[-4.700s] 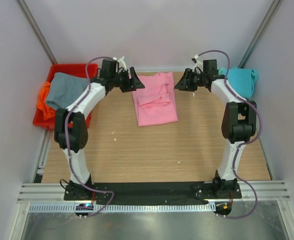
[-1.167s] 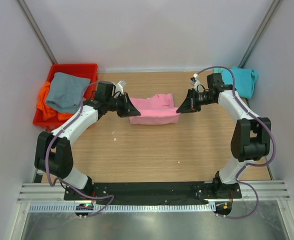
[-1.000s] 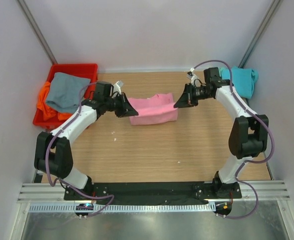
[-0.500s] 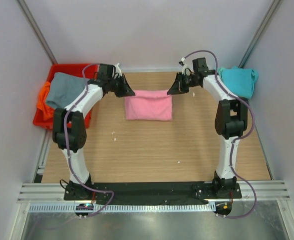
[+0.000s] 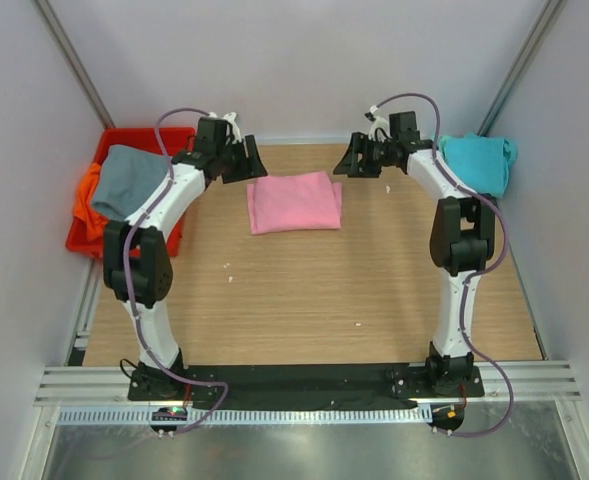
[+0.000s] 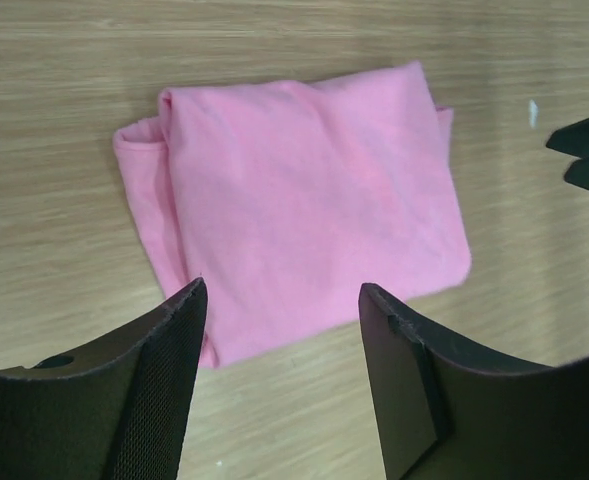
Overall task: Fold and stack the t-shirts
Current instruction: Fold the tshirt, then neatly place the folded tshirt to the corner
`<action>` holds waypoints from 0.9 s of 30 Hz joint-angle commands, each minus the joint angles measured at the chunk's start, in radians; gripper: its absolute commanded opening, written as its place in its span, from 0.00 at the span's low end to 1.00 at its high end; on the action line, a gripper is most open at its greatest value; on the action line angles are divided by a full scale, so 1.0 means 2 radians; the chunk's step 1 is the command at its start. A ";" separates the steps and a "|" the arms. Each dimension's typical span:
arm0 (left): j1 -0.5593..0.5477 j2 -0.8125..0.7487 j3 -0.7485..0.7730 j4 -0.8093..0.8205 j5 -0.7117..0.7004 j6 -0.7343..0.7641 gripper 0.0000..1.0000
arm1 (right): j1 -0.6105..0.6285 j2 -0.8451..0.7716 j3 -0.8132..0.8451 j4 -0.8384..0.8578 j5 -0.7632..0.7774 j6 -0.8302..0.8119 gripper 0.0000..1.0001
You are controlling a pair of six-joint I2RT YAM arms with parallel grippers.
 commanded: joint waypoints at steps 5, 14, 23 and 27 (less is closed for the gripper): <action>-0.002 -0.029 -0.032 0.070 0.090 0.007 0.64 | -0.007 -0.032 -0.035 -0.028 -0.015 -0.041 0.66; -0.006 0.053 -0.026 0.080 0.159 -0.009 0.63 | -0.041 0.069 -0.020 0.004 -0.083 0.020 0.66; -0.027 0.092 -0.016 0.074 0.161 -0.010 0.61 | -0.047 0.126 0.018 0.053 -0.118 0.066 0.67; -0.034 0.105 -0.002 0.060 0.152 -0.001 0.61 | -0.046 0.148 0.025 0.070 -0.131 0.086 0.67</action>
